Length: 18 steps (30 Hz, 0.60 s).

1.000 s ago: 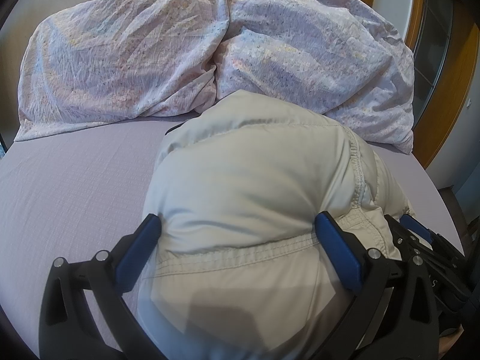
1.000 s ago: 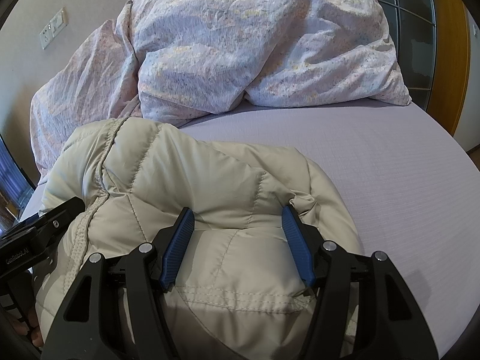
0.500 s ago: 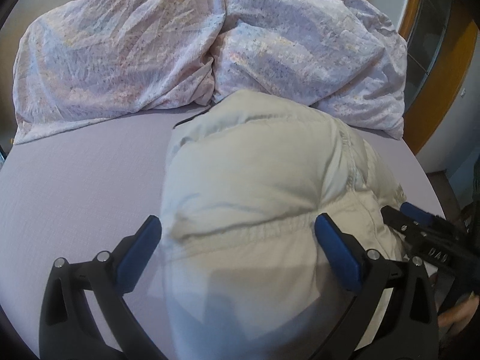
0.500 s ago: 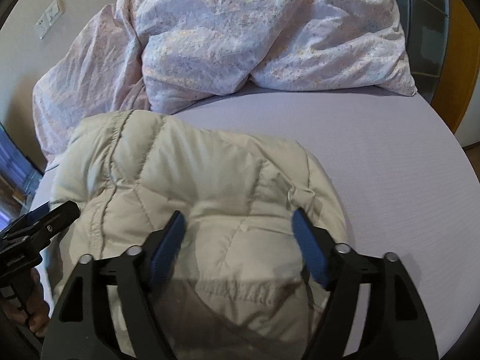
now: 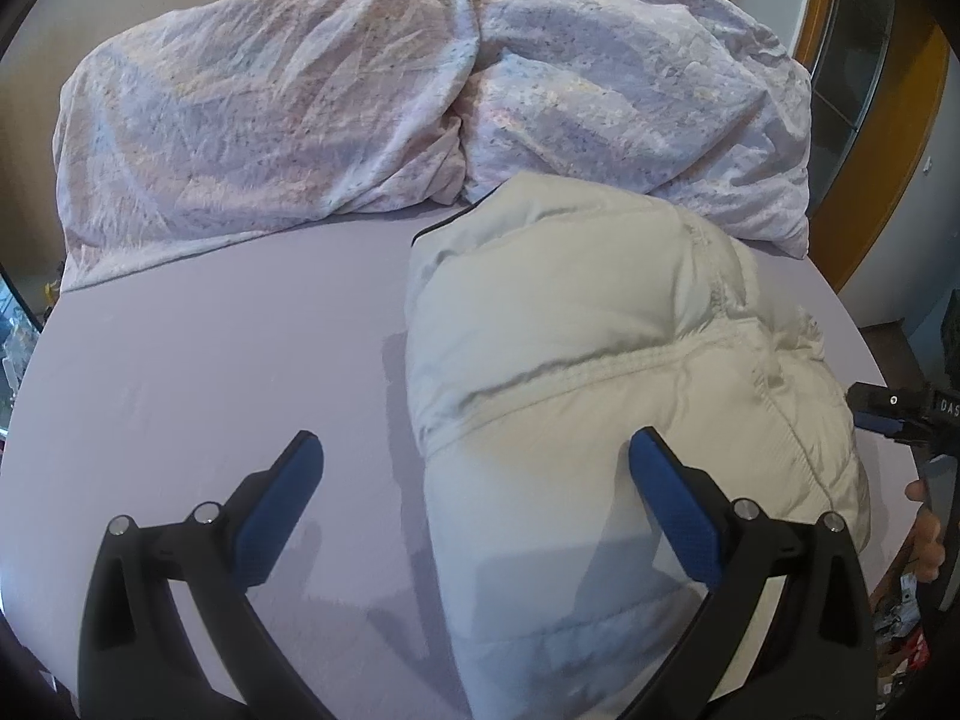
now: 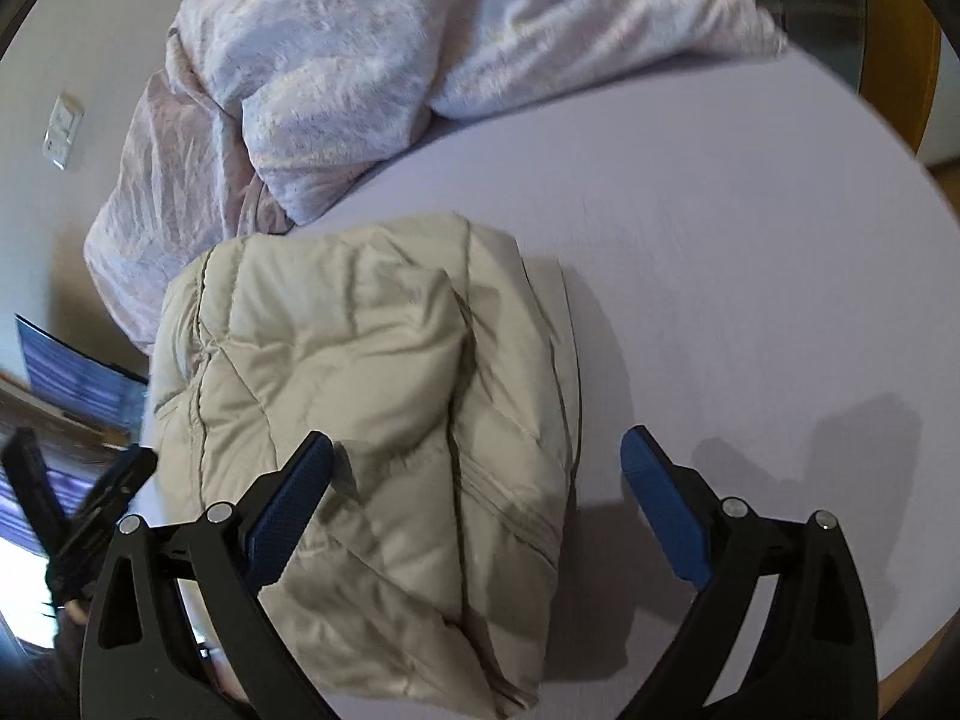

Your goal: Fold large clothes

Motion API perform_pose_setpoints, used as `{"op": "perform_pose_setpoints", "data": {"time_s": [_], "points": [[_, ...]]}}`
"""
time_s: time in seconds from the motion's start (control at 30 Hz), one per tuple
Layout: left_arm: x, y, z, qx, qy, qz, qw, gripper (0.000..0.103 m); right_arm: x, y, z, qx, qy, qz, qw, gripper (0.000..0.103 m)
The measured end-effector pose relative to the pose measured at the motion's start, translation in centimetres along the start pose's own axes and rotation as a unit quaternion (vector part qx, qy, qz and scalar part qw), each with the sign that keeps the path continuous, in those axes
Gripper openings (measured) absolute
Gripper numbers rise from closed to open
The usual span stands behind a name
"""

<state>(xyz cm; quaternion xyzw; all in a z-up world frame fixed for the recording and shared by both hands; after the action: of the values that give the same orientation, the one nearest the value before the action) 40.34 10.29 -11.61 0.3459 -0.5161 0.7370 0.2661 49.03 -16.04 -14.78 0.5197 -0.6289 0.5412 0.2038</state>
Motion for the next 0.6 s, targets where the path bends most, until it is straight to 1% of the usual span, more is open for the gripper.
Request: {"op": "perform_pose_setpoints", "data": {"time_s": [0.07,0.13,0.17,0.2,0.3,0.33,0.37,0.4,0.47,0.57,0.6], "points": [[0.3,0.7,0.0,0.004,0.003,-0.002,1.0000,0.101,-0.4,0.4,0.3,-0.022,-0.029,-0.026,0.999,0.099],[-0.2,0.0,-0.4,0.010,0.008,-0.004,0.9999,0.101,-0.6,0.8,0.3,-0.033,-0.051,-0.041,0.997,0.099],[0.2,0.6,-0.2,0.012,0.010,-0.004,0.9999,0.101,-0.7,0.9,0.3,-0.034,-0.057,-0.045,0.997,0.099],[0.1,0.4,-0.2,0.014,0.015,-0.006,0.9998,0.101,-1.0,1.0,0.2,-0.036,-0.065,-0.055,0.996,0.100],[-0.2,0.1,-0.4,0.026,0.032,-0.012,0.9991,0.101,-1.6,1.3,0.0,-0.039,-0.081,-0.076,0.993,0.102],[-0.8,-0.6,-0.6,0.031,0.038,-0.015,0.9987,0.101,-1.9,1.4,-0.1,-0.039,-0.085,-0.084,0.992,0.102],[-0.5,-0.4,-0.5,0.033,0.040,-0.015,0.9985,0.101,-2.1,1.5,0.0,-0.039,-0.087,-0.089,0.992,0.102],[-1.1,-1.1,-0.7,0.035,0.044,-0.017,0.9983,0.101,-2.4,1.6,-0.1,-0.039,-0.091,-0.096,0.990,0.102],[-1.3,-1.3,-0.7,0.035,0.051,-0.023,0.9978,0.101,-2.8,1.7,-0.1,-0.039,-0.097,-0.105,0.989,0.102],[-1.6,-1.5,-0.9,0.041,0.062,-0.027,0.9969,0.101,-3.5,2.0,-0.4,-0.047,-0.117,-0.125,0.984,0.102],[-1.3,-1.1,-0.8,0.043,0.064,-0.028,0.9966,0.101,-3.7,2.1,-0.3,-0.049,-0.123,-0.130,0.983,0.102]]}}
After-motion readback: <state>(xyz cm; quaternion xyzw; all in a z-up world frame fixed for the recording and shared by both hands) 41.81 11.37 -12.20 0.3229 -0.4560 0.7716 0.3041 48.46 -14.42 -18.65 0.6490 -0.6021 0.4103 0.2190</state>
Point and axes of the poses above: each gripper's, at about its wrist camera, not at the fingertips, and x roughly against the way its jaws point, z to its right, y to its underside, the point moved 10 cm from there along -x, roughly the way its jaws point, and after that the axes turned 9 degrees about y, right-handed, at the moved point
